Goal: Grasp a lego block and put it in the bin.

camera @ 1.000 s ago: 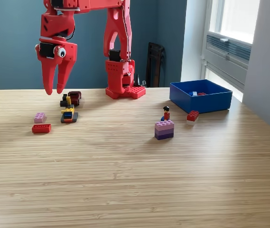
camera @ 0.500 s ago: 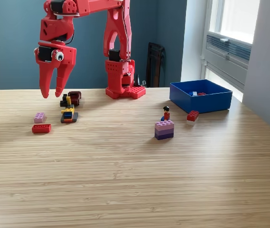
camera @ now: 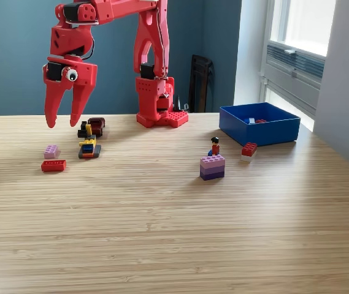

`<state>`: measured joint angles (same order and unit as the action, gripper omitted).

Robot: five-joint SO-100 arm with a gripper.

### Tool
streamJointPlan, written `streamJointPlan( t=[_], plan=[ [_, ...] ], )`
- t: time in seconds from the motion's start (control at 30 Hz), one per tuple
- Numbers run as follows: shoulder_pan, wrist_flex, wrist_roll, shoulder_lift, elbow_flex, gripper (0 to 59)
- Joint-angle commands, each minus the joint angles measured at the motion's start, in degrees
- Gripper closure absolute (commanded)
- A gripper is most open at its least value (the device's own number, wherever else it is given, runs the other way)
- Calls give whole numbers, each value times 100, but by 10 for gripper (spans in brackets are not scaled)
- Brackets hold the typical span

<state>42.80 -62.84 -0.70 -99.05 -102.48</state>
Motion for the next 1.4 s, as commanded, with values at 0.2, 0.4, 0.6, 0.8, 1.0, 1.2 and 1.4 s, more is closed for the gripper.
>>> streamJointPlan(
  t=[0.2,0.4,0.6,0.8,1.0,1.2,1.4],
  plan=[
    [220,264,264,-290,-272,366],
    [360,563,527,-281,-580,375],
    [571,703,536,-281,-598,388],
    [721,879,545,-79,-606,397],
    [932,879,571,589,-264,409],
    [1081,879,580,976,-18,414],
    [1195,844,598,1090,281,412]
  ],
)
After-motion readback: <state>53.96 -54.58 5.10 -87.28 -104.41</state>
